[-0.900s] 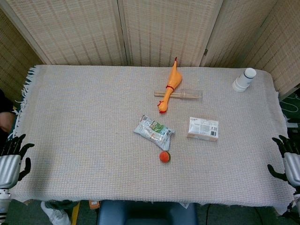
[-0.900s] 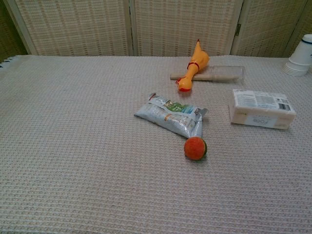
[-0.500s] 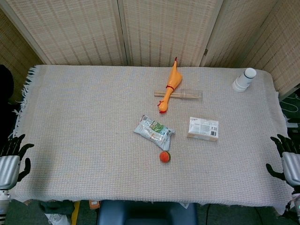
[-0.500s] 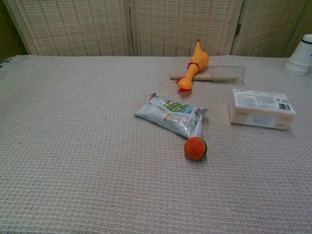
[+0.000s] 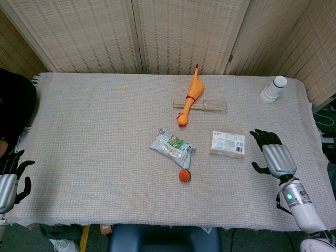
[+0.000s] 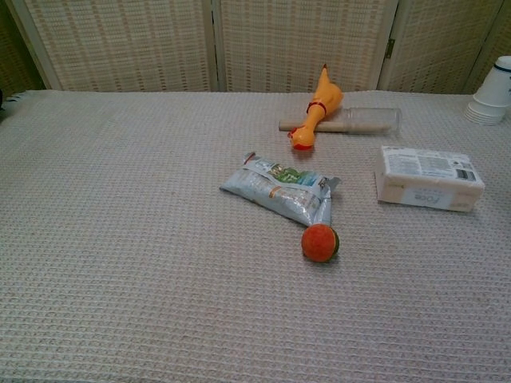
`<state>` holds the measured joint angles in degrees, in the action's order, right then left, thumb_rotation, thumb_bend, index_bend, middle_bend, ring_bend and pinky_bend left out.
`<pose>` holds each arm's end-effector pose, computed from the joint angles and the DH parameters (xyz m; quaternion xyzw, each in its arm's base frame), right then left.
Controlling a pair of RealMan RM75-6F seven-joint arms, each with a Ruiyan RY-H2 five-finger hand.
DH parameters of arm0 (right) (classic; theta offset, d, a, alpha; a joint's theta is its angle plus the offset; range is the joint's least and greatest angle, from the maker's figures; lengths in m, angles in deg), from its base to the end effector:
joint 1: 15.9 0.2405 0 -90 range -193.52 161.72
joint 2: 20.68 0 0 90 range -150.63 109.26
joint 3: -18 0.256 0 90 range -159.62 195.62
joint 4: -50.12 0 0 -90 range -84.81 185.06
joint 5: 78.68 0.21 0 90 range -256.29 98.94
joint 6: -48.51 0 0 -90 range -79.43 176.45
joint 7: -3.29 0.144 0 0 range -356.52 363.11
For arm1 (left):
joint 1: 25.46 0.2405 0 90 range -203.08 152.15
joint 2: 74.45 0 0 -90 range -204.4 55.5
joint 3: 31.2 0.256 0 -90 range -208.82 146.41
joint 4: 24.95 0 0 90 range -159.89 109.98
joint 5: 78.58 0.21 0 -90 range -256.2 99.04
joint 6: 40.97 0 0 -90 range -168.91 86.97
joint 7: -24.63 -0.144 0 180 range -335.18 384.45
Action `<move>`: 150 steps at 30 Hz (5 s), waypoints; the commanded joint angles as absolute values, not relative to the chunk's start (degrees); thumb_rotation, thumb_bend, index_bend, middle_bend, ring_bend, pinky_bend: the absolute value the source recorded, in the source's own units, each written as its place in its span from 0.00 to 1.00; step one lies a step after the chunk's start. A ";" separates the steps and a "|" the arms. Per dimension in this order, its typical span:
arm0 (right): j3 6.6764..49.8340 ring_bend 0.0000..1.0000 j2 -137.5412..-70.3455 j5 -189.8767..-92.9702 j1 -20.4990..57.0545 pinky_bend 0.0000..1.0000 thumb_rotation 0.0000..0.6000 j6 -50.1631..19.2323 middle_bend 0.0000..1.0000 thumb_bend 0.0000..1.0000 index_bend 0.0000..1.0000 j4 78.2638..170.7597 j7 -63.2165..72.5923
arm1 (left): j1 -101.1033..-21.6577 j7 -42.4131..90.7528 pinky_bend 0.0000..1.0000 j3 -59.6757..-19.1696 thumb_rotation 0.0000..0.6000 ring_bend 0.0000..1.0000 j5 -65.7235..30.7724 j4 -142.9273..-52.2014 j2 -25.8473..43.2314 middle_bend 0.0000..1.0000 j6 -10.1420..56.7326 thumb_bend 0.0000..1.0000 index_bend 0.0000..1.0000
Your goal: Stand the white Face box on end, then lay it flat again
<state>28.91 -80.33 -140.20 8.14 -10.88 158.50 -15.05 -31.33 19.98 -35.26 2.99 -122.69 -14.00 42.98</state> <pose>-0.2306 -0.2796 0.1272 0.6645 -0.4454 0.3119 0.5126 -0.3029 0.1893 0.1747 -0.5862 -0.3844 -0.3681 0.6108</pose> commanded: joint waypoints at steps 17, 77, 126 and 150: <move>26.64 0.00 -91.53 -87.63 38.54 0.00 1.00 -2.37 0.01 0.30 0.00 150.96 -41.05 | -30.70 20.86 0.08 -35.31 1.00 0.00 2.98 -124.08 -15.24 0.00 43.76 0.62 0.27; 31.63 0.34 -104.43 -133.04 24.69 0.00 1.00 -6.41 0.41 0.30 0.26 133.96 11.79 | -30.50 22.15 0.08 -35.95 1.00 0.00 1.45 -123.39 -15.37 0.00 43.35 0.62 0.27; 14.88 0.31 -125.42 -172.83 15.59 0.00 1.00 -22.79 0.41 0.30 0.20 69.58 107.83 | -30.46 21.08 0.08 -36.45 1.00 0.00 0.86 -122.88 -14.78 0.00 43.85 0.62 0.27; 8.60 0.00 -112.24 -177.00 14.67 0.00 1.00 -23.77 0.00 0.14 0.00 81.91 104.52 | -30.37 20.30 0.08 -36.43 1.00 0.00 0.71 -123.46 -14.89 0.00 43.88 0.62 0.27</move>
